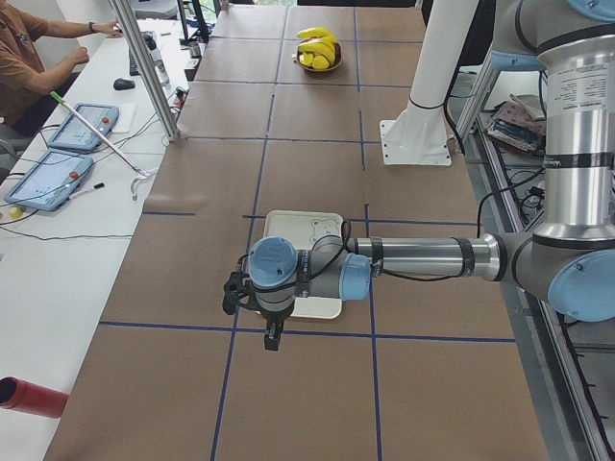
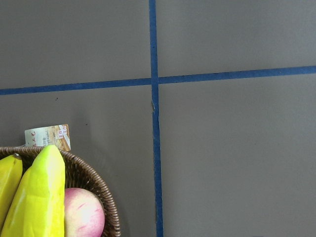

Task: Transfer all bananas from basket to plate

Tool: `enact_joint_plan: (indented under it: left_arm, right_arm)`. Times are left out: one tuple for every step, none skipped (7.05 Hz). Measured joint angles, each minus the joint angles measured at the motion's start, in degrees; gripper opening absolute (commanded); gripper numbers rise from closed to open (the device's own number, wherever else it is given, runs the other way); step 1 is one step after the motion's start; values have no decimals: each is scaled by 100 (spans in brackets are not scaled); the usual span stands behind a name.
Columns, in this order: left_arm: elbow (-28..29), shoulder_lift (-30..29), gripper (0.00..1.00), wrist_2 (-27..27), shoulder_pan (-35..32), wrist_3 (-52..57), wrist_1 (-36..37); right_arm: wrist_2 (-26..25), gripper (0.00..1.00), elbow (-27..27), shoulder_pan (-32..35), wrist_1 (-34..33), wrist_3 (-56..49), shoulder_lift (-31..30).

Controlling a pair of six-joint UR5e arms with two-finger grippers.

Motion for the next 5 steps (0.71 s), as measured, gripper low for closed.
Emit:
enact_joint_plan:
  left_arm:
    - [0,-3,100,0,0,0,-2]
    - [0,-4,100,0,0,0,-6]
    - [2,-5,100,0,0,0,-8]
    - [4,-6,100,0,2,0,-8]
    - [3,-6,100,0,4,2,-9]
  right_arm:
    - [0,100,3,0,0,23,1]
    - [0,100,11,0,-2,53,7]
    - [0,100,21,0,-5,69,12]
    - [0,100,40,0,-6,80,15]
    - [0,100,75,-2,-5,90,17]
